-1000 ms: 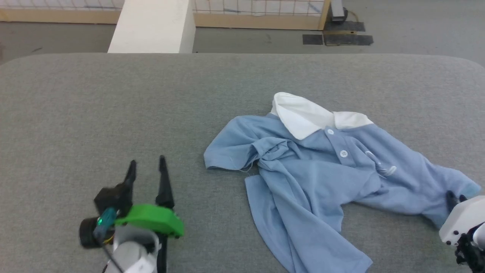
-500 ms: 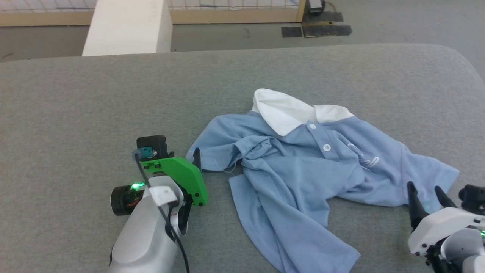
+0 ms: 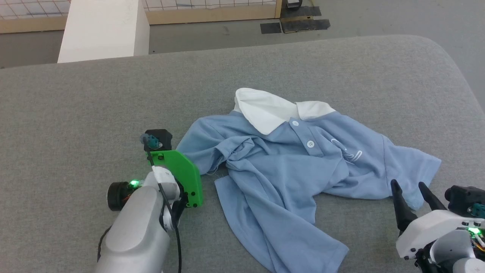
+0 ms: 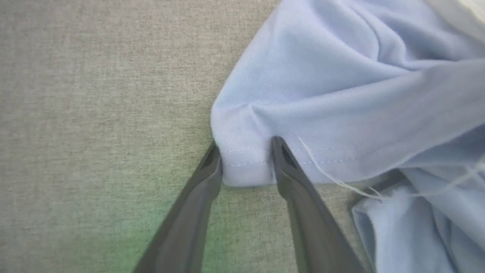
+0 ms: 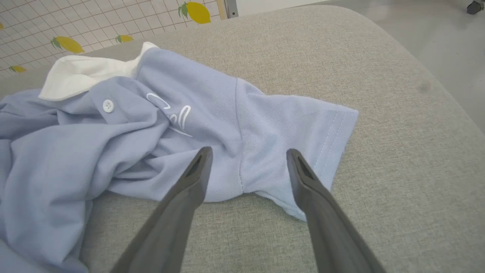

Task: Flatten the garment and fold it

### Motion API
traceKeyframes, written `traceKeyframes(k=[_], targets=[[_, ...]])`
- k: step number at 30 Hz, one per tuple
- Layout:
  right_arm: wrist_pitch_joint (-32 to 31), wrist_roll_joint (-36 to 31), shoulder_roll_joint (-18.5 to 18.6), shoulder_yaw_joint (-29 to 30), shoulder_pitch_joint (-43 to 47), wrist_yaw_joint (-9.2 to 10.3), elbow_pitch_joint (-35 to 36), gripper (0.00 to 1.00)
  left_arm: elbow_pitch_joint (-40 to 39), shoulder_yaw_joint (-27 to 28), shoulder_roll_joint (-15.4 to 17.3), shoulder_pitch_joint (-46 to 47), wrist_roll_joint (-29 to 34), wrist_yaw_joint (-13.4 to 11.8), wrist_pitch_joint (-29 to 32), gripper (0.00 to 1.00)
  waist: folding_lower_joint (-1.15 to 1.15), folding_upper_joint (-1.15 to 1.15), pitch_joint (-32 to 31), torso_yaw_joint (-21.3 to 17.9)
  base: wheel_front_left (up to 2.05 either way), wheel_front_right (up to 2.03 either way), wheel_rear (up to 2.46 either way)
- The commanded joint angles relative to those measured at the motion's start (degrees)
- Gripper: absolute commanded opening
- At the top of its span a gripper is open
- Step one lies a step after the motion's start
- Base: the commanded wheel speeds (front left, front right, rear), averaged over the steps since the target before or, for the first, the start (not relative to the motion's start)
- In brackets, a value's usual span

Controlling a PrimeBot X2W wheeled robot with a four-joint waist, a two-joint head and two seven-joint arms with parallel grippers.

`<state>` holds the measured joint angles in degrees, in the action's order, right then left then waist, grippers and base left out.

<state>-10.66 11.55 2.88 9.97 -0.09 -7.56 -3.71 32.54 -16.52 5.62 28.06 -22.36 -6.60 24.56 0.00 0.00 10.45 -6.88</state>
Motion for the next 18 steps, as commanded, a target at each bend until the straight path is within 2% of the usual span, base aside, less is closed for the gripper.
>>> traceKeyframes(k=[1, 9, 13, 18], targets=[[-0.2, 0.1, 0.0, -0.2, 0.5, 0.08, 0.8, 1.0, 0.4, -0.3, 0.1, -1.2, -0.3, 0.3, -0.6, 0.0, 0.0, 0.0, -0.1, 0.1, 0.0, 0.0, 0.0], [2.3, -3.9, 0.0, 1.9, -1.7, 0.08, 3.2, 1.0, -4.8, 5.3, 2.3, -5.2, -2.3, -2.3, -10.4, 0.0, 0.0, 0.0, -0.6, 1.5, 0.0, 0.0, 0.0], [2.5, -6.6, 0.0, 4.8, -4.7, 0.08, 1.7, 1.0, -7.9, 7.3, 4.6, -8.7, -2.9, -3.5, -10.9, 0.0, 0.0, 0.0, -0.5, 2.7, 0.0, 0.0, 0.0], [0.5, -9.7, 0.2, 9.6, -10.8, 0.08, -3.6, 1.0, -12.6, 8.6, 6.6, -12.5, -3.4, -5.0, -9.4, 0.0, 0.0, 0.0, 0.6, 4.6, 0.0, 0.0, 0.0]])
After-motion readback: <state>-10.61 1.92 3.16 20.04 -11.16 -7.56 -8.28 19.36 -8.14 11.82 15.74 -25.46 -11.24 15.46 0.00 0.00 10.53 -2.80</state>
